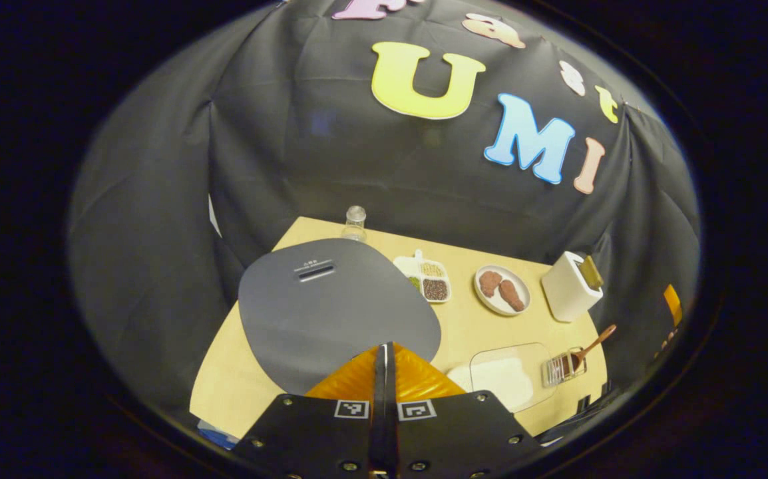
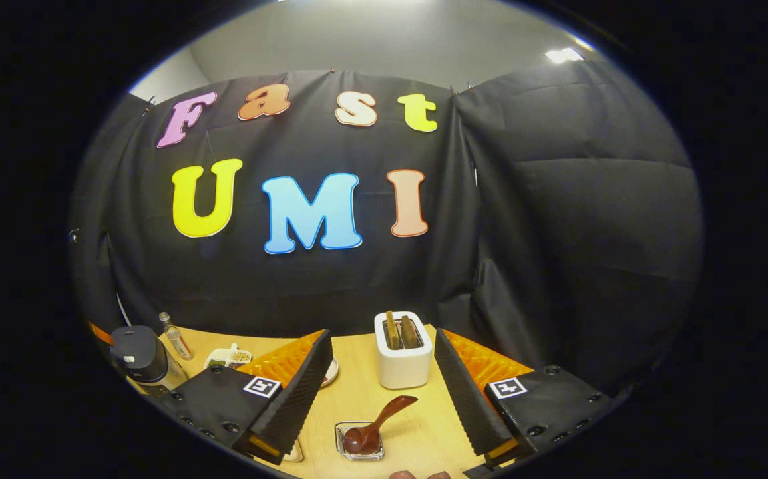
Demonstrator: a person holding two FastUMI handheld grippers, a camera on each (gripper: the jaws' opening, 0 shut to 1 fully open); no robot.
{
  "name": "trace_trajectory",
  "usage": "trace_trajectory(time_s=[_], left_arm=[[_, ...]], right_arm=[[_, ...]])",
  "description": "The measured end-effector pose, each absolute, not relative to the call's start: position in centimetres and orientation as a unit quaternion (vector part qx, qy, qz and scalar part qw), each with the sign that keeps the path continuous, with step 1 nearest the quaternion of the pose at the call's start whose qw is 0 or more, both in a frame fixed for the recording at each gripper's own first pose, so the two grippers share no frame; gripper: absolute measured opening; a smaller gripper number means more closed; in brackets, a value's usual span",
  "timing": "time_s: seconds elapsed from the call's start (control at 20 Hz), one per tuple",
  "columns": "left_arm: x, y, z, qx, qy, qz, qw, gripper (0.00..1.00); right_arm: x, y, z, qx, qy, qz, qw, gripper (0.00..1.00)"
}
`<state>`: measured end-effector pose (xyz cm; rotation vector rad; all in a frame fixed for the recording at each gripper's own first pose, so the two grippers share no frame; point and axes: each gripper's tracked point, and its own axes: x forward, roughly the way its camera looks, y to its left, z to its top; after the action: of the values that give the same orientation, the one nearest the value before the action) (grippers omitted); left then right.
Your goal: Close the left gripper, press the button to open the rice cooker; take a wooden spoon from the chopstick holder with the right hand, scoop a spoonful of rice and pour it into the rice cooker, then put the wooden spoon back into the chopstick holder.
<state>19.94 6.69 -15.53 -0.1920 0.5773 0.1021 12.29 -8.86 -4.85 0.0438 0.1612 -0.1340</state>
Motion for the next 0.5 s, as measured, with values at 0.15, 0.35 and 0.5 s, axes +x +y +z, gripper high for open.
trace_trajectory(time_s=[0.15, 0.35, 0.5], left_arm=[[20.6, 6.5, -17.4, -0.1, 0.303, 0.025, 0.947, 0.01], [21.8, 6.6, -18.4, -0.076, 0.314, -0.003, 0.946, 0.01], [22.1, 6.4, -19.1, -0.077, 0.323, -0.019, 0.943, 0.01]], right_arm=[[10.9, -8.7, -4.7, 0.015, 0.082, -0.093, 0.992, 0.97], [9.3, -7.6, -4.7, 0.02, 0.089, -0.118, 0.989, 0.97], [8.6, -6.9, -4.7, 0.015, 0.088, -0.13, 0.987, 0.97]])
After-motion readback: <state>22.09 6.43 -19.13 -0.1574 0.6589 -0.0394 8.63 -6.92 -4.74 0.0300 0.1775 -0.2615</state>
